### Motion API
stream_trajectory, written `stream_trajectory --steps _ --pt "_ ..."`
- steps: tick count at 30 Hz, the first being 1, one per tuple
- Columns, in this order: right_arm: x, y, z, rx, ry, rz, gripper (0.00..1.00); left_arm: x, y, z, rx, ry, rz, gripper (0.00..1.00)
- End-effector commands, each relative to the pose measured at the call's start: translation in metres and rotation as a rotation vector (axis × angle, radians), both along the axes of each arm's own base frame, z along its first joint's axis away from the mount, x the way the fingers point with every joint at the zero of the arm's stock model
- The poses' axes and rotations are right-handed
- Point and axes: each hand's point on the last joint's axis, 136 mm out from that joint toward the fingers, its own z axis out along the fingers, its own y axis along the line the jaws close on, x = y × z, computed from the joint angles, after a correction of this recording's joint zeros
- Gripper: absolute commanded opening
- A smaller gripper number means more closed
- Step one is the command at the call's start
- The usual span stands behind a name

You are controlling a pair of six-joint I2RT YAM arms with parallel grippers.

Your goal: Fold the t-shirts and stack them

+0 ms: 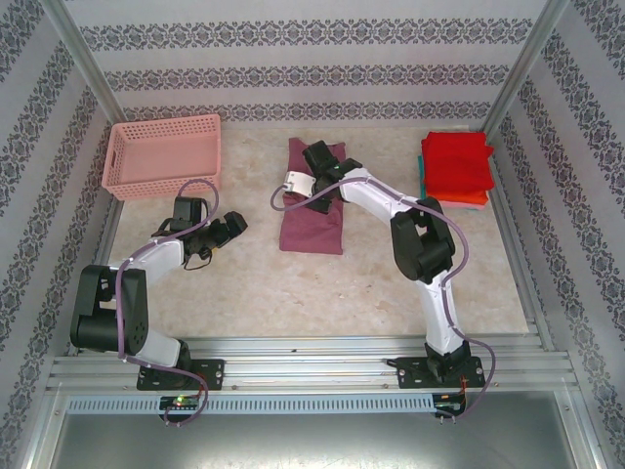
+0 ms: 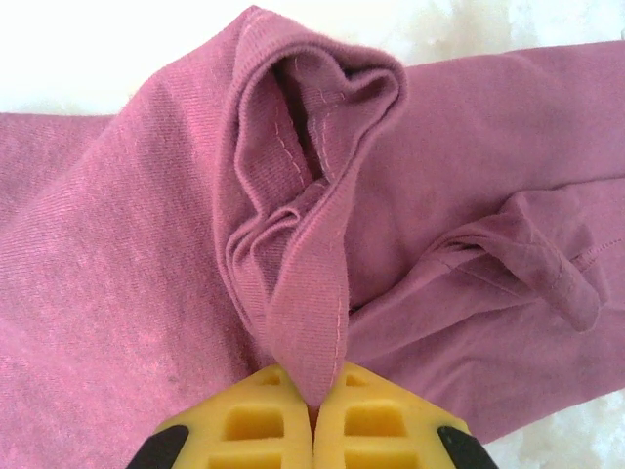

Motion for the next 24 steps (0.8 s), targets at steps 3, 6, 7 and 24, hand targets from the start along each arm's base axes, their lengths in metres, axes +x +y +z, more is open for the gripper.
stream_trajectory --steps 3,6,7,24 --pt "0.005 -0.004 -0.011 -0.017 0.019 -0.007 0.0 0.005 -0.006 0.008 0.004 -0.025 -0.03 1.0" --pt "0.005 -0.004 -0.016 -0.016 0.031 -0.009 0.0 0.005 -0.007 0.007 0.002 -0.025 -0.031 1.0" --pt "0.005 -0.005 -0.019 -0.017 0.037 -0.014 0.0 0.006 -0.007 0.008 0.001 -0.025 -0.033 1.0" --pt "0.032 -0.039 0.075 0.311 -0.252 -0.423 0.76 0.032 -0.081 0.024 -0.031 -0.08 -0.186 0.93"
